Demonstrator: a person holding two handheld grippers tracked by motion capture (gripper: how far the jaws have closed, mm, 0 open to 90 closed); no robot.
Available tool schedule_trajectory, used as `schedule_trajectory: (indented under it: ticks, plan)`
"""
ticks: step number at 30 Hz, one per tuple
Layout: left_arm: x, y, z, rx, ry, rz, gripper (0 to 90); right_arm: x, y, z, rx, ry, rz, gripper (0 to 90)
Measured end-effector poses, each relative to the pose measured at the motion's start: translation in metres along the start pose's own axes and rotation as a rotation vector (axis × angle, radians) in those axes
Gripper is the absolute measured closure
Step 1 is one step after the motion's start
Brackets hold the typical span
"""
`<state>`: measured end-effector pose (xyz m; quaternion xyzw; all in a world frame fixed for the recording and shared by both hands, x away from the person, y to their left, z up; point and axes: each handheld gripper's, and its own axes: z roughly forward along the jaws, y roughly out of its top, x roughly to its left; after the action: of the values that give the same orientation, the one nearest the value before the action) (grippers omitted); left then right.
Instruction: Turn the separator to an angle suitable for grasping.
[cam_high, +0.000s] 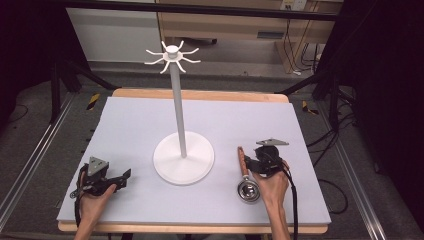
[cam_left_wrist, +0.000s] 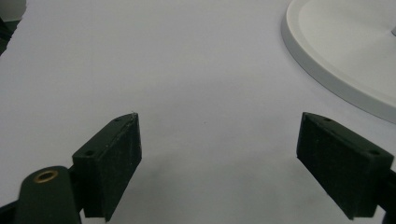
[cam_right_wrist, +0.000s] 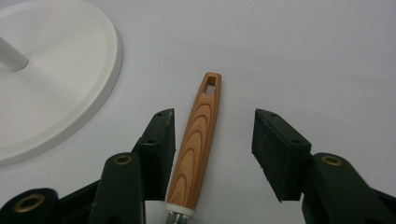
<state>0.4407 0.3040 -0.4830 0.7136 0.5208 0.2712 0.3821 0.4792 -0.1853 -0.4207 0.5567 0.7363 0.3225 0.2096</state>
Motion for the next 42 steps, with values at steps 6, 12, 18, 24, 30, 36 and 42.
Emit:
schedule_trajectory:
  ticks: [6, 12, 18, 24, 30, 36, 42]
  plan:
    - [0.0, 0.0, 0.0, -0.001, 0.0, 0.001, 13.1, 0.006, 0.007, 0.016, 0.048, 0.001, 0.002, 50.2]
    - [0.0, 0.0, 0.0, 0.001, -0.001, 0.001, 13.2, 0.008, 0.007, 0.035, 0.114, -0.016, 0.0, 51.5]
    - [0.0, 0.0, 0.0, 0.002, -0.001, 0.002, 13.2, 0.011, 0.006, 0.048, 0.162, -0.024, -0.002, 53.0]
    - [0.0, 0.0, 0.0, 0.002, -0.002, 0.0, 13.1, 0.01, 0.005, 0.055, 0.193, -0.038, 0.004, 55.3]
    - [0.0, 0.0, 0.0, 0.003, -0.002, 0.001, 13.1, 0.012, 0.003, 0.06, 0.216, -0.028, -0.01, 61.5]
    - [0.0, 0.0, 0.0, 0.005, -0.004, -0.001, 13.1, 0.008, 0.004, 0.057, 0.226, -0.001, -0.005, 65.4]
    - [0.0, 0.0, 0.001, 0.005, -0.002, 0.0, 13.1, 0.006, 0.004, 0.049, 0.248, 0.028, -0.046, 67.8]
